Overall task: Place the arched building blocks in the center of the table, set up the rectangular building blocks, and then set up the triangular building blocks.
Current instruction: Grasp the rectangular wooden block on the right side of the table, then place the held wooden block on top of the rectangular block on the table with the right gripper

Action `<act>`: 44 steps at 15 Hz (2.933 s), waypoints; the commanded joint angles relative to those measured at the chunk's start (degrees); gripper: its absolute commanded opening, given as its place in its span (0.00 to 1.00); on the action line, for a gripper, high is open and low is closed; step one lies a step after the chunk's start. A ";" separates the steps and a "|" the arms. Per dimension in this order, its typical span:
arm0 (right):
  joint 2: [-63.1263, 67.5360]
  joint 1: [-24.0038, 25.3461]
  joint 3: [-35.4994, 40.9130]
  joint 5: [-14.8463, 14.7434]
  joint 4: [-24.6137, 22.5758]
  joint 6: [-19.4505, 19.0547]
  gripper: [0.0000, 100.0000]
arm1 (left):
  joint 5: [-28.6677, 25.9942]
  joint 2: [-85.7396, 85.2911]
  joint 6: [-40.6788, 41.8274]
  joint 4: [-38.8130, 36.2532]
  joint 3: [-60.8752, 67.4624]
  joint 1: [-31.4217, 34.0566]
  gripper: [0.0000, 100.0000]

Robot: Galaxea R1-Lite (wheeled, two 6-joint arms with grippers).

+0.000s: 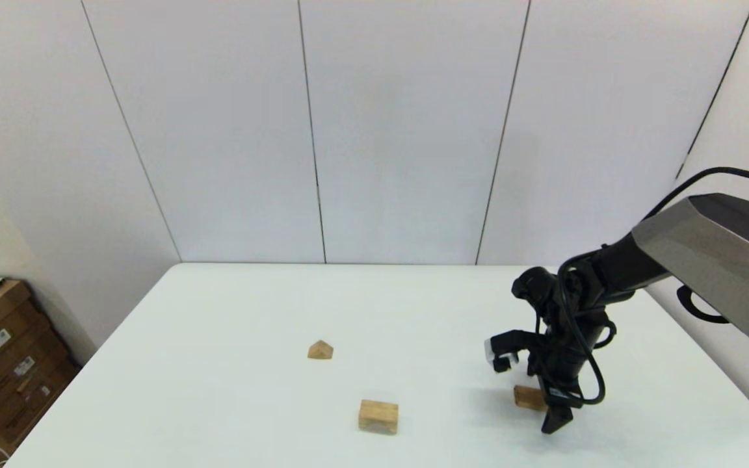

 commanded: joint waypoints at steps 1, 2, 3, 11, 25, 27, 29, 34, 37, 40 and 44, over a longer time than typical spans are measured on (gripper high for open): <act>0.38 0.03 0.01 0.03 0.21 -0.39 1.00 | 0.00 0.07 -0.02 -0.02 0.00 0.03 1.00; 0.38 0.12 0.01 0.03 0.21 -0.39 1.00 | 0.00 0.07 -0.02 -0.02 0.00 0.03 1.00; 0.38 0.03 0.01 0.12 0.12 -0.39 1.00 | 0.00 0.07 -0.02 -0.02 0.00 0.03 1.00; 0.55 -0.41 0.19 1.26 0.12 -0.39 0.00 | 0.00 0.07 -0.02 -0.02 0.00 0.03 1.00; -14.74 9.00 1.42 0.55 0.56 11.74 0.00 | 0.00 0.07 -0.02 -0.02 0.00 0.03 1.00; -17.29 13.74 1.16 -0.94 0.64 13.67 0.00 | 0.00 0.07 -0.02 -0.02 0.00 0.03 1.00; -17.47 20.07 -1.48 -3.40 2.31 17.19 0.00 | 0.00 0.07 -0.02 -0.02 0.00 0.03 1.00; -11.75 31.50 -13.08 -5.25 11.10 30.11 0.00 | 0.00 0.07 -0.02 -0.02 0.00 0.03 1.00; -7.09 34.93 -18.79 -5.25 12.77 31.78 0.00 | 0.00 0.07 -0.02 -0.02 0.00 0.03 1.00; -2.35 36.68 -24.86 -5.16 14.71 35.20 0.00 | 0.00 0.07 -0.02 -0.02 0.00 0.03 1.00; 1.34 36.77 -28.29 -4.54 16.64 37.40 0.00 | 0.00 0.07 -0.02 -0.02 0.00 0.03 1.00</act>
